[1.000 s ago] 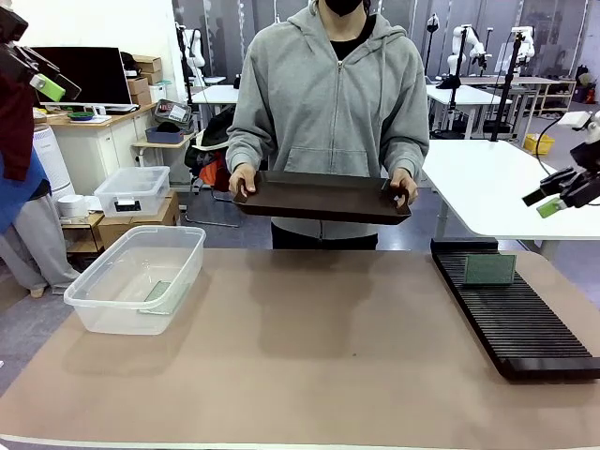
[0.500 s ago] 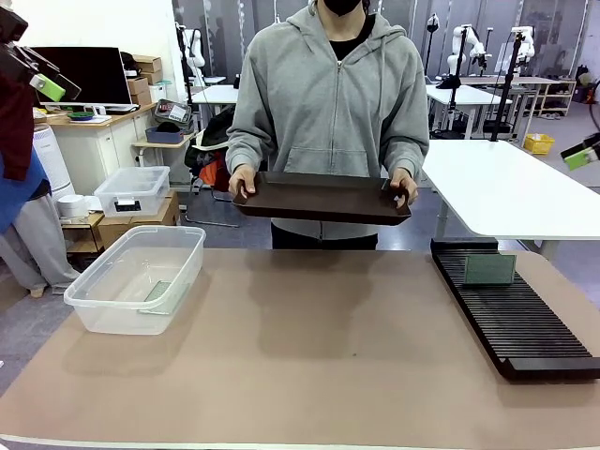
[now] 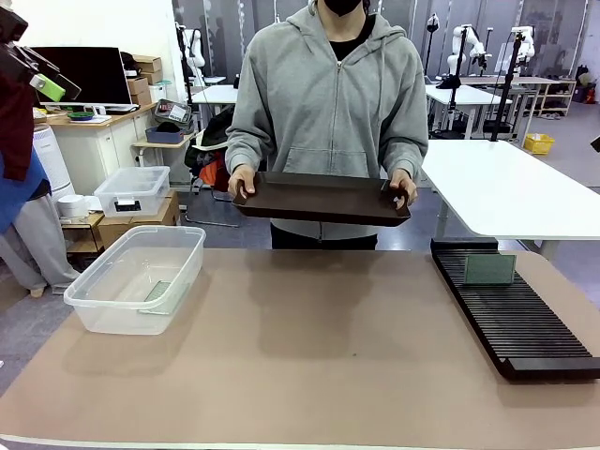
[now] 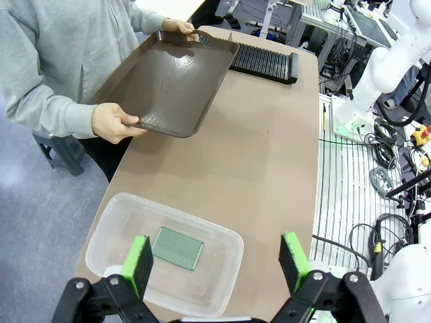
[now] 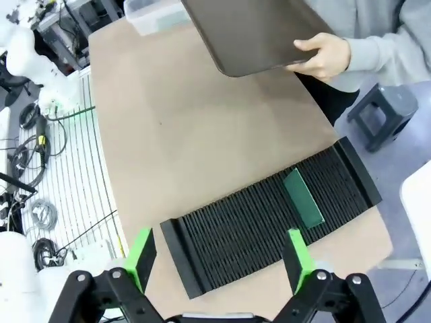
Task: Sort PCBs into racks and boxes based on the side picked up.
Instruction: If the short side of the Blank PCB is picked up, insert it into the PCB Rack ; if the long side is picked up, place it in the Organizing box.
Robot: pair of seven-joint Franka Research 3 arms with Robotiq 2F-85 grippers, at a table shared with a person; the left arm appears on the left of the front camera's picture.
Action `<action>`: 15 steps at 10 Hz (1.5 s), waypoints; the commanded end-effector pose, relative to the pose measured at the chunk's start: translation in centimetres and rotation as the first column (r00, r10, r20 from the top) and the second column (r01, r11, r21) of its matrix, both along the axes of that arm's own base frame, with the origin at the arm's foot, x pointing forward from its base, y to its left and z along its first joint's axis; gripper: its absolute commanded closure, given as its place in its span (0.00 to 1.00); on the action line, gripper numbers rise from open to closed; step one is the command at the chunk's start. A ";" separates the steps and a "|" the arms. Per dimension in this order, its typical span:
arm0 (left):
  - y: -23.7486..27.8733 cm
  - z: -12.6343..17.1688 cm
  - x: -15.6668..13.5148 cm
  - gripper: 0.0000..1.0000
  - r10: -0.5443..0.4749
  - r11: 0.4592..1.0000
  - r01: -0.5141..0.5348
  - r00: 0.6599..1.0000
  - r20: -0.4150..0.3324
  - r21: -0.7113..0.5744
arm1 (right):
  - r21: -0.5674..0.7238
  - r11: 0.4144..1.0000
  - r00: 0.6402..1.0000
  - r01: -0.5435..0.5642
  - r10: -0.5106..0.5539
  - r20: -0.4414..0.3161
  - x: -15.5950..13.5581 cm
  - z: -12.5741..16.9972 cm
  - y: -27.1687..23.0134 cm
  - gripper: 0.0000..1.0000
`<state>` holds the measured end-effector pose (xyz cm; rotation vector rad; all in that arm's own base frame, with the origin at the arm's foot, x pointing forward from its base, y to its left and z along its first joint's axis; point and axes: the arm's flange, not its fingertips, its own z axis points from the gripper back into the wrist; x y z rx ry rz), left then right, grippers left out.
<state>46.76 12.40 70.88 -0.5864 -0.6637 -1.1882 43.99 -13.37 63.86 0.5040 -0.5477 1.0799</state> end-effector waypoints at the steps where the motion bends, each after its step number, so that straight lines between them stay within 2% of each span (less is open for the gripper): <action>1: 0.0 -0.1 -0.3 0.00 -0.003 1.000 0.003 1.000 -0.001 -0.006 | 0.007 1.000 1.000 0.023 -0.023 -0.004 -0.2 -0.2 -0.1 0.00; 4: 0.0 -0.1 -0.3 0.00 -0.003 1.000 0.003 1.000 -0.001 -0.006 | 0.003 1.000 1.000 0.005 -0.005 -0.002 0.0 -0.1 -0.3 0.00; 5: 0.0 -0.1 -0.3 0.00 -0.003 1.000 0.003 1.000 -0.001 -0.006 | -0.031 0.999 0.998 -0.013 0.014 0.058 -1.1 0.4 0.1 0.00; 6: 0.0 -0.1 -0.3 0.00 -0.003 1.000 0.003 1.000 -0.001 -0.006 | -0.011 1.000 0.994 -0.027 0.028 0.102 -1.8 1.4 -0.2 0.00; 11: 0.0 -0.1 -0.3 0.00 -0.003 1.000 0.003 1.000 -0.001 -0.006 | 0.018 0.999 0.993 -0.037 0.034 0.116 -4.0 4.3 -0.8 0.00; 15: 0.0 -0.1 -0.3 0.00 -0.003 1.000 0.003 1.000 -0.001 -0.006 | 0.097 0.991 0.971 -0.091 0.067 0.228 -4.2 5.9 -2.9 0.00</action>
